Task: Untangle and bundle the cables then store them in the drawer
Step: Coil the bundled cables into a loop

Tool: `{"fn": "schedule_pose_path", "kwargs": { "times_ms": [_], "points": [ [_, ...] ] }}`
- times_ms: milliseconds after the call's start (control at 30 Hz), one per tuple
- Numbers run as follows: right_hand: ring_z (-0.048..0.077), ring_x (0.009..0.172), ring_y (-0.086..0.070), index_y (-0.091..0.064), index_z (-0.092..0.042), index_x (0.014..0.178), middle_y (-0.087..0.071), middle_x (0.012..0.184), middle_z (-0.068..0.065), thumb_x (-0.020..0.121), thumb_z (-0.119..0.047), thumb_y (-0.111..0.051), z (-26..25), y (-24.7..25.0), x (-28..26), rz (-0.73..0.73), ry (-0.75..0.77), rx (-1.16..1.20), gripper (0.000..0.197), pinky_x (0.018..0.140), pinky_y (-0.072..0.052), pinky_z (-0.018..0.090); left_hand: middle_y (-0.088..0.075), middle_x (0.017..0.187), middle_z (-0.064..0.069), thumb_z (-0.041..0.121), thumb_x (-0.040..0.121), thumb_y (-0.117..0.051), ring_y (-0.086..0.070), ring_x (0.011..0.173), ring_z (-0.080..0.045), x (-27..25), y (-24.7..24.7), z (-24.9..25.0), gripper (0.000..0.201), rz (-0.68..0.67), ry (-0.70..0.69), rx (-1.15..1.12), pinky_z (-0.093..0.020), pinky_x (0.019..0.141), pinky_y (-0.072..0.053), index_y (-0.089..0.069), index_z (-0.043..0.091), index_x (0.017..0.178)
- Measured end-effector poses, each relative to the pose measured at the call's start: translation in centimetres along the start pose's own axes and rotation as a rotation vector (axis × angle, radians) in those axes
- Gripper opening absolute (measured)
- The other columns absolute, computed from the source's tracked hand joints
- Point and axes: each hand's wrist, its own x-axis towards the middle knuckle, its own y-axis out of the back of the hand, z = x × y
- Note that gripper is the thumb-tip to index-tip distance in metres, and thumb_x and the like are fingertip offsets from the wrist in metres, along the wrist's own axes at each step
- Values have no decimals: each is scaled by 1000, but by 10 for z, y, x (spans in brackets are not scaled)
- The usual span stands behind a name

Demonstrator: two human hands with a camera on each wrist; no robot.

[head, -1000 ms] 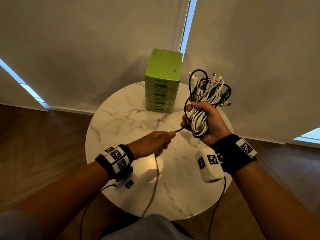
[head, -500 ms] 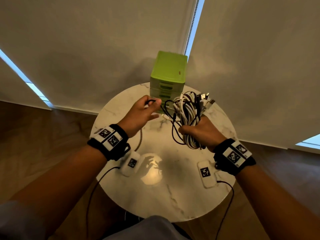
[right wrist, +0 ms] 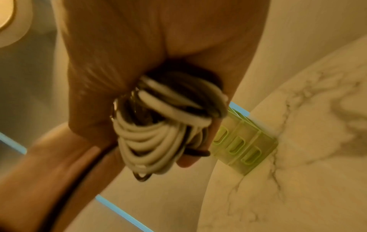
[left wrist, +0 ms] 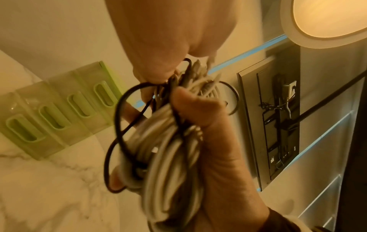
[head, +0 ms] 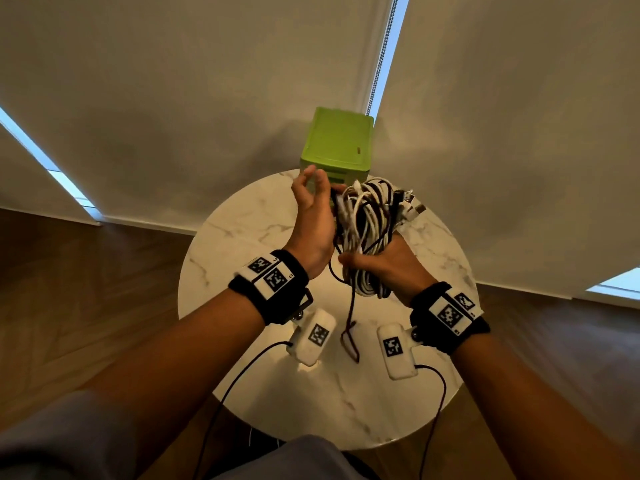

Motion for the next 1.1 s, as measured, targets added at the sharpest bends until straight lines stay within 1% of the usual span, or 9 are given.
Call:
{"fn": "schedule_pose_path", "kwargs": {
  "times_ms": [100,267,367,467,733,800,900,1000,1100],
  "points": [
    [5,105,-66,-62,-27,126,-71,115,-10,62,-29,-92,0,-2,5,-6,-43,-184,71,95,-55,35,-63,121,-18,51,105,-35,-64,114,-28,-1,-3,-3,36,-8,18,59,-52,106,-49,-52,20,114],
    [9,97,-70,-69,-36,109,-74,106,-6,69,-24,-87,1,-5,8,60,-12,-179,46,92,-57,43,-67,125,-13,65,96,-43,-66,118,-26,-3,-5,-1,64,-26,93,-26,-50,105,-50,-49,10,128],
    [9,97,-71,-69,-30,112,-75,103,-4,71,-13,-86,-5,-2,9,-33,2,-96,48,93,-57,42,-65,115,-9,48,106,-37,-66,110,-21,-5,-6,-1,33,-38,72,-15,-47,104,-51,-45,16,112],
    [14,106,-69,-67,-22,121,-74,110,-3,69,-13,-88,-7,3,10,-104,-14,-40,56,98,-54,45,-62,107,-8,38,109,-35,-66,100,-15,-4,-4,-6,20,-85,52,2,-42,100,-53,-40,19,103],
    [2,104,-67,-65,-35,112,-72,112,-6,68,-11,-89,1,-2,7,12,111,-67,55,89,-53,17,-56,127,-17,39,102,-47,-55,128,-28,-3,1,-14,12,-216,58,-22,-53,112,-43,-48,27,106],
    [5,103,-67,-67,-31,113,-73,110,-4,69,-10,-88,6,-4,9,57,102,-85,52,92,-55,25,-56,131,-20,47,101,-46,-56,129,-28,-3,-1,-12,24,-230,68,-36,-47,110,-45,-51,25,109],
    [13,88,-72,-73,-26,98,-76,94,-1,70,-10,-83,11,-1,13,151,22,-118,33,85,-59,44,-62,125,-7,47,107,-31,-60,120,-18,-3,-3,-4,42,-240,103,-34,-36,106,-48,-51,17,128],
    [21,75,-73,-75,-16,85,-75,80,3,69,-9,-79,9,5,15,220,-16,-93,18,76,-60,49,-51,149,-1,47,106,-36,-51,134,-13,2,8,-9,53,-265,101,86,-35,114,-41,-29,23,153],
    [32,71,-72,-72,-1,79,-74,76,15,72,-2,-74,6,14,16,272,-37,59,8,75,-60,53,-32,161,3,47,104,-44,-43,142,-16,-4,31,-26,64,-325,132,333,-36,119,-33,-12,31,157]
  ]
}}
